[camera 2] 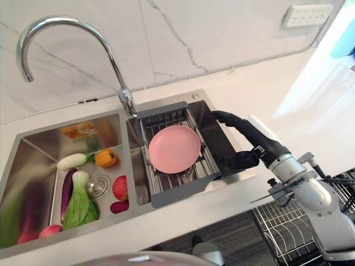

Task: Place the dishes in the dishwasher.

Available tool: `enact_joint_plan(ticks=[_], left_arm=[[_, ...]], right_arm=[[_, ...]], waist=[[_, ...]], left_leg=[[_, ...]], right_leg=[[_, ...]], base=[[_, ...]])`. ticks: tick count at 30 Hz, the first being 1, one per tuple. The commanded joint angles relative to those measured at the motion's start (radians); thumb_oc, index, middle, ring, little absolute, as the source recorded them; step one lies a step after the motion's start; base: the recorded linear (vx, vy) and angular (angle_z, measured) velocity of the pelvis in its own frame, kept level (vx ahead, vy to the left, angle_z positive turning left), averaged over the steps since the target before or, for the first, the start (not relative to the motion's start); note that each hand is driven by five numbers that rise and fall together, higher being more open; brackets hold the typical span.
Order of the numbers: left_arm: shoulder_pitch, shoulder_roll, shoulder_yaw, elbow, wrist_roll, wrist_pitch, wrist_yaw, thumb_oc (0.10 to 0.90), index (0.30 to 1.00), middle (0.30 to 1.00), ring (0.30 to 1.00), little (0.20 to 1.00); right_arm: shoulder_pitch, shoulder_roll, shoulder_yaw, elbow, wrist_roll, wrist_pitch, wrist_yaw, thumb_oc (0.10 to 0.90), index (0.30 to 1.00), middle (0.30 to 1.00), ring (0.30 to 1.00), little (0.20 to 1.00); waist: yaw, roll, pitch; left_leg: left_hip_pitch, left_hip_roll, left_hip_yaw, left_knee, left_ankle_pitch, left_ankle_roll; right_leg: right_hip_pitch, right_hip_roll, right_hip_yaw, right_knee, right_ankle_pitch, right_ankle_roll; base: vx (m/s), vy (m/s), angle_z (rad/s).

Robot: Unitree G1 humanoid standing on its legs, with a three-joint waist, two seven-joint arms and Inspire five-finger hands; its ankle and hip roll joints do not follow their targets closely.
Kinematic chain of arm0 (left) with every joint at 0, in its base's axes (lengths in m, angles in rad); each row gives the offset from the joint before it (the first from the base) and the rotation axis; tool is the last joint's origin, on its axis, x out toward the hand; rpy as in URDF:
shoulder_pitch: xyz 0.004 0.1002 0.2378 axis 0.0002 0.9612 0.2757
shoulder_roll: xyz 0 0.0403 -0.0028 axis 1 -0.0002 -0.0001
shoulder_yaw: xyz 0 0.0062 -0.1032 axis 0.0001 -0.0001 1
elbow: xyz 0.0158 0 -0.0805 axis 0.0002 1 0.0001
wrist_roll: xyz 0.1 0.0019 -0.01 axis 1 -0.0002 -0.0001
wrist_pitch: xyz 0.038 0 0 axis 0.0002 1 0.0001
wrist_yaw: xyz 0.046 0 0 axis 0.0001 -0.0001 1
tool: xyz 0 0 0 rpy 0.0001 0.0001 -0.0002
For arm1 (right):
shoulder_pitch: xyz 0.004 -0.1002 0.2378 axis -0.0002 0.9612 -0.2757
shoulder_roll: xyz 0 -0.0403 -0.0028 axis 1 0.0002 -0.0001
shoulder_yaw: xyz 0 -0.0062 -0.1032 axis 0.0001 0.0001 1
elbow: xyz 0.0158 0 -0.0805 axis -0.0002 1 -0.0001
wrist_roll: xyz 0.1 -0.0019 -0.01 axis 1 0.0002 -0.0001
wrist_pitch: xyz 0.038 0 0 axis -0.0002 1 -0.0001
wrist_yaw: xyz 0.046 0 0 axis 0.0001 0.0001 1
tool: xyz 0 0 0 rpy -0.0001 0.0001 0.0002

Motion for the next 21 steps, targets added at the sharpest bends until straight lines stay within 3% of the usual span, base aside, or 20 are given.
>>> enact_joint_plan(ticks=[1,13,21], left_arm=[[-0.142,-0.007,-0.04,0.049,0.032,-0.038,0.002,0.8,0.9,0.9,0.9,0.9],[-0.119,0.01,-0.053,0.056,0.058,-0.03,0.005,0.8,0.9,0.9,0.9,0.9],[-0.115,0.014,-0.05,0.053,0.051,-0.032,0.008,0.8,0.9,0.9,0.9,0.9]], right_arm=[[-0.124,-0.09,-0.059,-0.021,-0.144,-0.124,-0.089,0.8,0.9,0.9,0.9,0.9],[-0.202,-0.164,0.074,0.059,-0.294,-0.126,-0.13,0.8,0.9,0.9,0.9,0.9],[-0.213,-0.184,0.041,0.004,-0.29,-0.135,-0.14,0.8,0.9,0.9,0.9,0.9]], waist=[[0.008,-0.029,-0.041],[0.045,-0.037,-0.033],[0.055,-0.044,-0.035]], left_leg=[[-0.003,0.049,0.039,0.01,-0.027,-0.059],[-0.009,0.048,0.013,0.01,-0.024,-0.06],[-0.014,0.047,0.001,0.01,-0.022,-0.061]], right_leg=[[0.011,-0.12,-0.066,0.019,-0.085,0.099],[0.026,-0.12,-0.098,0.019,-0.091,0.097],[0.033,-0.122,-0.114,0.019,-0.092,0.098]], base=[[-0.01,0.001,0.06],[-0.01,-0.001,0.06],[0.0,0.003,0.04]])
